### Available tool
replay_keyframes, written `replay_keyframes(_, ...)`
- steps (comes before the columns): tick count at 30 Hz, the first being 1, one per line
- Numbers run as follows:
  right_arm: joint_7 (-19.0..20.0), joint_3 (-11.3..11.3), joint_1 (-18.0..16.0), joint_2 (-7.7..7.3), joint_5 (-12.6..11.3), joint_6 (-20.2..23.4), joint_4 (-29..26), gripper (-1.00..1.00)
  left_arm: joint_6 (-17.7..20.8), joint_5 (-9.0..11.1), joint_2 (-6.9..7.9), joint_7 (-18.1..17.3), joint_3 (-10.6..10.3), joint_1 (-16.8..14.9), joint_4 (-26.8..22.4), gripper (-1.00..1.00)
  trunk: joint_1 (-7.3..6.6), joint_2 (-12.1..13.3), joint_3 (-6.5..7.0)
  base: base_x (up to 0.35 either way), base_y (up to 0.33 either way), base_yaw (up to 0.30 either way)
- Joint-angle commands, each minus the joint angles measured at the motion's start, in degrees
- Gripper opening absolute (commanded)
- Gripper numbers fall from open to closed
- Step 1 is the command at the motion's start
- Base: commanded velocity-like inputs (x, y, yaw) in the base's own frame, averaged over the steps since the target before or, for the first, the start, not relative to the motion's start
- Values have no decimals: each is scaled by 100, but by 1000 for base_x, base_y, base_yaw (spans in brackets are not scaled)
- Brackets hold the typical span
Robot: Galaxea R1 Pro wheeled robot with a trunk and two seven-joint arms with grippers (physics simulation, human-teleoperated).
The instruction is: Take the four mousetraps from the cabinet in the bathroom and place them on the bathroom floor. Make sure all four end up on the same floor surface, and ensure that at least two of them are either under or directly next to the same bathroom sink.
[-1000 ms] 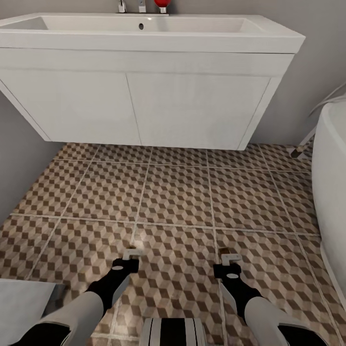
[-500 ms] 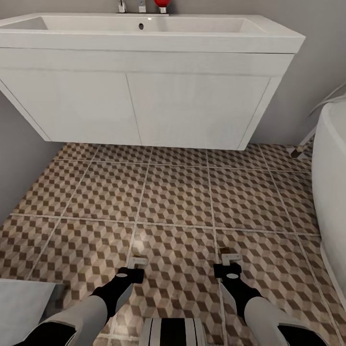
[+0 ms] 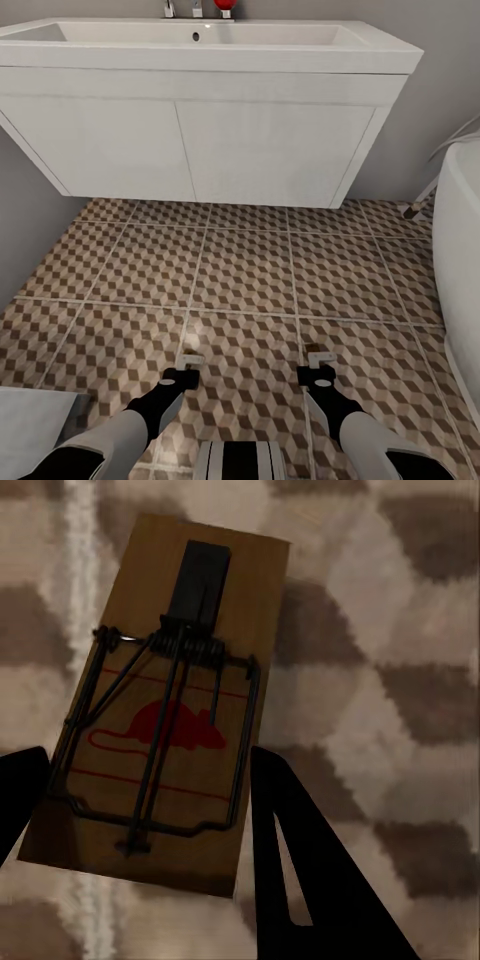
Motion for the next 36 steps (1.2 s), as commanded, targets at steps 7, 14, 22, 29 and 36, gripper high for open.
replay_keyframes(7, -2, -48, -3, -18, 32, -97, 65, -100, -126, 53, 187, 16, -20, -1, -47, -100, -1, -1, -3, 0, 0, 0)
replay_keyframes(14, 12, -58, -3, -286, 27, -156, 100, -100, -136, 84, 406, -192, -15, -16, -87, -100, -1, -1, -3, 0, 0, 0)
replay_keyframes(22, 83, -57, -3, -566, 27, -170, 108, -100, -134, 106, 495, -272, -14, -27, -92, -100, -1, -1, -3, 0, 0, 0)
replay_keyframes(29, 154, -50, -3, -628, 34, -174, 106, -100, -145, 106, 536, -283, -14, -28, -92, -100, -1, -1, -3, 0, 0, 0)
replay_keyframes(36, 164, -48, -3, -611, 35, -174, 104, -100, -179, 108, 528, -471, -14, -28, -74, -100, -1, -1, -3, 0, 0, 0)
